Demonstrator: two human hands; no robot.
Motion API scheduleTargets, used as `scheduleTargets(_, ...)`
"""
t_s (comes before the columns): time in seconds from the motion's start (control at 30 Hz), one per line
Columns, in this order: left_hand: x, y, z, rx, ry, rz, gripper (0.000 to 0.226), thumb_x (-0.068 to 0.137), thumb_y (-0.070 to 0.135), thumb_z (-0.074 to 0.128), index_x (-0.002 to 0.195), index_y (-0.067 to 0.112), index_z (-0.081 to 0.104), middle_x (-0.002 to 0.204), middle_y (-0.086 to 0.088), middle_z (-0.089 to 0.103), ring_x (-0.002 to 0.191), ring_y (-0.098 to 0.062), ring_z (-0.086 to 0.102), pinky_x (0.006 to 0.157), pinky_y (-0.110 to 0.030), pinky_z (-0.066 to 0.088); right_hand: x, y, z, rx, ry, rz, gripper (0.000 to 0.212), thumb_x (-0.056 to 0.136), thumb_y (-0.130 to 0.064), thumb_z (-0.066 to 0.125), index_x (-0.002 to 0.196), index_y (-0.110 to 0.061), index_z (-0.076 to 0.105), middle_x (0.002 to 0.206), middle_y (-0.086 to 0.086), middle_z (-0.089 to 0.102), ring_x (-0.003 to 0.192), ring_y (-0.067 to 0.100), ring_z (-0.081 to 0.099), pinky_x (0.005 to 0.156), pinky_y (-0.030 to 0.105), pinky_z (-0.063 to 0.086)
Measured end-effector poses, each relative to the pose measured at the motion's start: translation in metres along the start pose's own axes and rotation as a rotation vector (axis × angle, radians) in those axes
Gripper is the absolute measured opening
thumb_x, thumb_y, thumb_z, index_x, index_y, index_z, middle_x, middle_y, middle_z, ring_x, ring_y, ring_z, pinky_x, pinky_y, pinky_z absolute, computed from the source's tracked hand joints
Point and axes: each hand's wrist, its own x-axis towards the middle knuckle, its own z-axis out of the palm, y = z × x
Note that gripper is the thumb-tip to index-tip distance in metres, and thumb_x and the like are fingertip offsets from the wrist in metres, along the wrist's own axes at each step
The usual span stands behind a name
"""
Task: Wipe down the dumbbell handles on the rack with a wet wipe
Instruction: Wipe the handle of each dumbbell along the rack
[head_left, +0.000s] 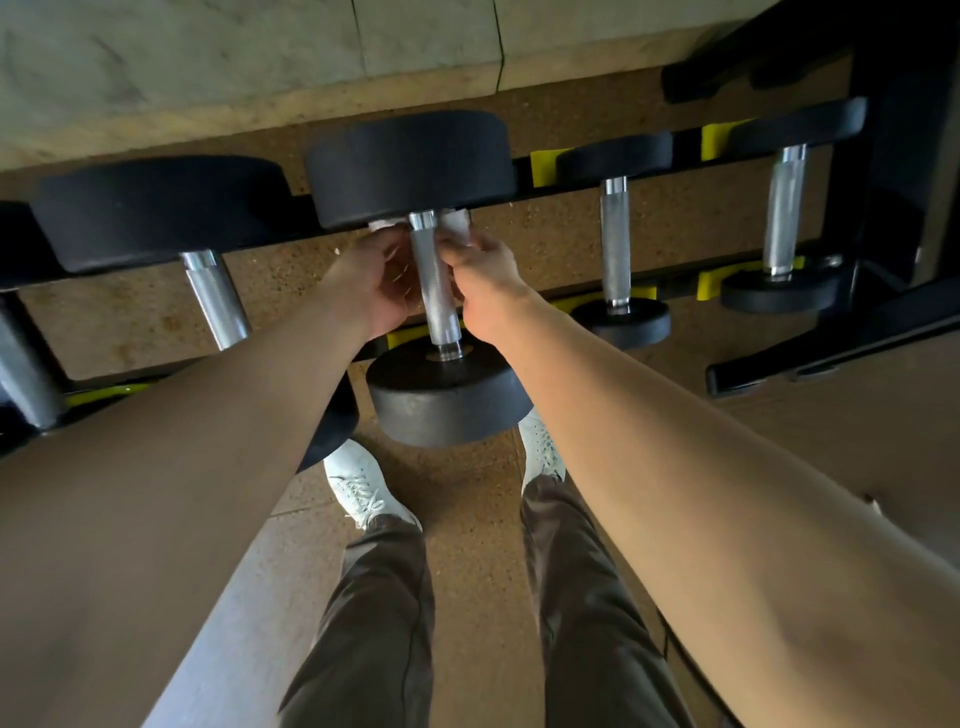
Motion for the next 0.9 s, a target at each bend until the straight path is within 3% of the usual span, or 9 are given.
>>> scheduleTargets(0.07, -0.006, -0.001, -0.002, -0.073, -0.006, 0.011, 0.011, 0.089, 0.017, 0.073, 0.098, 0.01, 0.072, 0.077, -0.003, 0.076, 0.08, -0.02, 0.075, 0.075, -0.034, 0.061, -0.002, 0.0, 0.001, 0.031, -0.011, 0.029, 0.039, 0.093, -0.02, 0.068, 0.13, -0.01, 0.058, 0.121, 0.013, 0.069, 0.1, 0.026, 0.068, 0.078, 0.037, 0.052)
scheduleTargets(0.13, -0.009, -0.003, -0.005, -0.095, 0.009, 0.042, 0.011, 0.085, 0.016, 0.077, 0.094, 0.012, 0.073, 0.083, -0.001, 0.078, 0.086, -0.017, 0.074, 0.08, -0.03, 0.061, -0.002, 0.0, -0.001, -0.015, 0.004, 0.001, 0.031, 0.096, -0.023, 0.065, 0.124, -0.01, 0.062, 0.12, 0.013, 0.069, 0.095, 0.025, 0.068, 0.07, 0.034, 0.052)
scheduleTargets(0.27, -0.008, -0.007, -0.005, -0.12, 0.055, 0.103, 0.023, 0.084, 0.013, 0.079, 0.106, 0.011, 0.073, 0.098, -0.001, 0.078, 0.099, -0.015, 0.073, 0.077, -0.023, 0.059, 0.001, -0.001, -0.008, 0.0, 0.104, -0.096, 0.007, 0.096, -0.019, 0.064, 0.103, -0.016, 0.066, 0.115, 0.009, 0.071, 0.108, 0.025, 0.067, 0.1, 0.044, 0.052)
scheduleTargets(0.37, -0.004, -0.006, -0.002, -0.08, 0.062, 0.104, 0.019, 0.085, 0.014, 0.078, 0.103, 0.011, 0.074, 0.094, -0.001, 0.079, 0.098, -0.015, 0.073, 0.078, -0.024, 0.06, 0.0, 0.003, -0.014, -0.001, 0.146, -0.156, 0.024, 0.097, -0.021, 0.063, 0.119, -0.01, 0.064, 0.118, 0.009, 0.067, 0.11, 0.022, 0.061, 0.108, 0.047, 0.045)
scheduleTargets(0.43, 0.0, -0.005, -0.003, -0.082, 0.038, 0.105, 0.019, 0.086, 0.014, 0.077, 0.105, 0.011, 0.074, 0.092, -0.002, 0.077, 0.093, -0.014, 0.073, 0.074, -0.025, 0.06, -0.002, 0.005, -0.018, -0.026, 0.139, -0.187, 0.031, 0.097, -0.021, 0.062, 0.127, -0.012, 0.062, 0.131, 0.012, 0.064, 0.122, 0.025, 0.059, 0.112, 0.049, 0.042)
scheduleTargets(0.5, 0.0, -0.006, -0.007, -0.071, 0.046, 0.123, 0.022, 0.086, 0.015, 0.077, 0.108, 0.013, 0.073, 0.092, -0.001, 0.076, 0.083, -0.011, 0.072, 0.07, -0.022, 0.058, -0.002, 0.005, -0.02, -0.093, 0.125, -0.209, 0.029, 0.098, -0.019, 0.061, 0.126, -0.01, 0.063, 0.131, 0.011, 0.064, 0.125, 0.027, 0.058, 0.111, 0.046, 0.044)
scheduleTargets(0.67, -0.015, -0.024, -0.038, 0.014, 0.012, 0.143, 0.011, 0.09, 0.017, 0.073, 0.1, 0.016, 0.069, 0.086, 0.003, 0.074, 0.078, -0.008, 0.068, 0.073, -0.022, 0.056, 0.0, 0.001, -0.013, -0.362, -0.016, -0.177, 0.024, 0.1, -0.02, 0.058, 0.117, -0.009, 0.07, 0.106, 0.002, 0.072, 0.1, 0.019, 0.069, 0.094, 0.042, 0.057)
scheduleTargets(0.83, -0.012, -0.032, -0.034, 0.322, -0.022, 0.209, 0.015, 0.096, 0.01, 0.065, 0.1, 0.024, 0.071, 0.089, 0.003, 0.067, 0.073, -0.008, 0.055, 0.068, -0.019, 0.049, -0.003, 0.005, -0.033, -0.307, 0.104, -0.214, 0.022, 0.102, -0.016, 0.054, 0.119, -0.008, 0.066, 0.098, -0.005, 0.066, 0.101, 0.017, 0.067, 0.093, 0.031, 0.055)
scheduleTargets(0.9, -0.009, -0.029, -0.029, 0.448, 0.003, 0.247, 0.017, 0.096, 0.009, 0.064, 0.102, 0.023, 0.071, 0.086, 0.002, 0.067, 0.068, -0.009, 0.05, 0.068, -0.022, 0.048, -0.005, 0.019, -0.04, -0.336, 0.156, -0.25, 0.015, 0.102, -0.018, 0.053, 0.102, -0.01, 0.066, 0.091, -0.001, 0.067, 0.093, 0.019, 0.068, 0.086, 0.033, 0.056)
